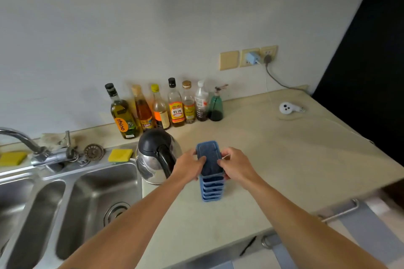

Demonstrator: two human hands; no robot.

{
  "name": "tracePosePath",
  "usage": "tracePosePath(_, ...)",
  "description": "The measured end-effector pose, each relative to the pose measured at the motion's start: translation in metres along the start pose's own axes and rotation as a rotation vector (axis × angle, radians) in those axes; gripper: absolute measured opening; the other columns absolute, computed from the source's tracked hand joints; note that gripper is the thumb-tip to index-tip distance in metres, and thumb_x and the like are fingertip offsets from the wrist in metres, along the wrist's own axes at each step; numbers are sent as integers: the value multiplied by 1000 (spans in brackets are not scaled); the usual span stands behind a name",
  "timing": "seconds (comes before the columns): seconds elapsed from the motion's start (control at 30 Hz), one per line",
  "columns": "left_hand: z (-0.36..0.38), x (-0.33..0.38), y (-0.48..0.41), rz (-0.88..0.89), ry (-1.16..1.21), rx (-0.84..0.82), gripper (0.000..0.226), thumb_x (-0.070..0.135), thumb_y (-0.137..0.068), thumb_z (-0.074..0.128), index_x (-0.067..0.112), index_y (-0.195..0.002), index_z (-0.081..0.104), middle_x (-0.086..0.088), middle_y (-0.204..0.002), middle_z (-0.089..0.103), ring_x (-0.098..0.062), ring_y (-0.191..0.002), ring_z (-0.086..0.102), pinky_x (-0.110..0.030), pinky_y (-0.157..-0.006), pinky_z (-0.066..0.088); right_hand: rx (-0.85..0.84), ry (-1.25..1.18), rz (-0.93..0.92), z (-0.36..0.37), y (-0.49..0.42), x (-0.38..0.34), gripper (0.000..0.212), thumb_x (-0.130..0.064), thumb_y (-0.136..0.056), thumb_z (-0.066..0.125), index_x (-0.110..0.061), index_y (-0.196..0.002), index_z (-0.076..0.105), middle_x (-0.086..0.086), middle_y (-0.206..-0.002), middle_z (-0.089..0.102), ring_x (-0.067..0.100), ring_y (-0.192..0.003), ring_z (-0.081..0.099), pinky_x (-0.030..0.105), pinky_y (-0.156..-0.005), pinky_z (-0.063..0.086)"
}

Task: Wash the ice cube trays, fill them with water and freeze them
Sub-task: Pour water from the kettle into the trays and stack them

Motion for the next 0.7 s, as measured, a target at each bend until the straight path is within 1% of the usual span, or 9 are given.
tracePosePath(0.07, 3, -11, -5, -27, -20, 27, 37, 43, -103, 48, 21, -132, 57, -1, -96, 66, -28, -91, 70, -41, -80, 59, -17, 0, 16, 1, -4, 9, 8, -23, -97, 60, -17, -98, 64, 1, -82, 71, 17, -62, 70, 35, -62, 62)
tracePosePath(0.13, 9, -27, -6, -86, 163, 62, 45, 52, -104, 40, 18, -125, 60, -5, -96, 63, -26, -90, 63, -46, -90, 55, 47, -25, 38, -5, -11, 19, 32, -42, -95, 59, -12, -87, 63, 3, -73, 69, 21, -60, 67, 44, -70, 60)
tracePosePath(0.23, 40, -57, 4, -289, 536, -39, 65, 66, -101, 30, 16, -134, 56, -8, -119, 66, -23, -105, 61, -47, -93, 50, 100, -172, 170, -12, -22, 40, 53, -62, -93, 55, -10, -94, 63, 10, -94, 70, 26, -81, 70, 44, -77, 60)
tracePosePath(0.33, 70, -82, 7, -450, 669, -153, 87, 80, -92, 25, 21, -153, 41, -8, -154, 48, -28, -139, 46, -50, -112, 38, -135, -376, 382, 15, -24, 69, 70, -75, -90, 52, -17, -128, 61, 8, -120, 64, 29, -104, 66, 47, -93, 57)
tracePosePath(0.43, 79, -93, -7, -465, 772, -134, 90, 83, -89, 29, 23, -156, 37, -3, -159, 41, -24, -146, 38, -52, -119, 30, -340, -484, 430, 41, -23, 90, 89, -86, -81, 50, -21, -141, 57, 10, -135, 64, 32, -120, 62, 53, -109, 45)
tracePosePath(0.5, 85, -95, -16, -438, 851, -159, 84, 83, -88, 32, 26, -147, 51, 0, -147, 56, -20, -136, 51, -51, -116, 38, -429, -561, 405, 54, -23, 95, 84, -91, -77, 51, -30, -132, 66, 2, -125, 73, 26, -120, 66, 55, -113, 41)
tracePosePath(0.57, 91, -95, -21, -400, 846, -175, 70, 84, -86, 34, 38, -122, 72, 7, -123, 73, -13, -112, 69, -45, -98, 53, -468, -622, 395, 61, -24, 97, 71, -90, -77, 51, -39, -122, 72, -6, -119, 76, 21, -117, 68, 56, -113, 41)
tracePosePath(0.63, 97, -94, -24, -369, 810, -172, 58, 83, -87, 33, 49, -99, 78, 15, -107, 77, -5, -93, 74, -36, -81, 57, -465, -622, 386, 60, -25, 99, 68, -90, -78, 51, -41, -119, 74, -8, -117, 76, 19, -114, 70, 55, -112, 44)
tracePosePath(0.7, 101, -91, -28, -374, 798, -169, 56, 79, -93, 33, 47, -99, 78, 15, -106, 77, -6, -94, 74, -32, -75, 57, -443, -608, 376, 52, -28, 101, 78, -93, -74, 51, -37, -123, 73, -6, -116, 77, 19, -111, 72, 52, -107, 49)
Point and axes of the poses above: each hand's wrist, its own y-axis away from the middle knuckle, its own z-axis out of the palm, x = y × z, the point moved 6 cm from there along -y, towards the middle knuckle
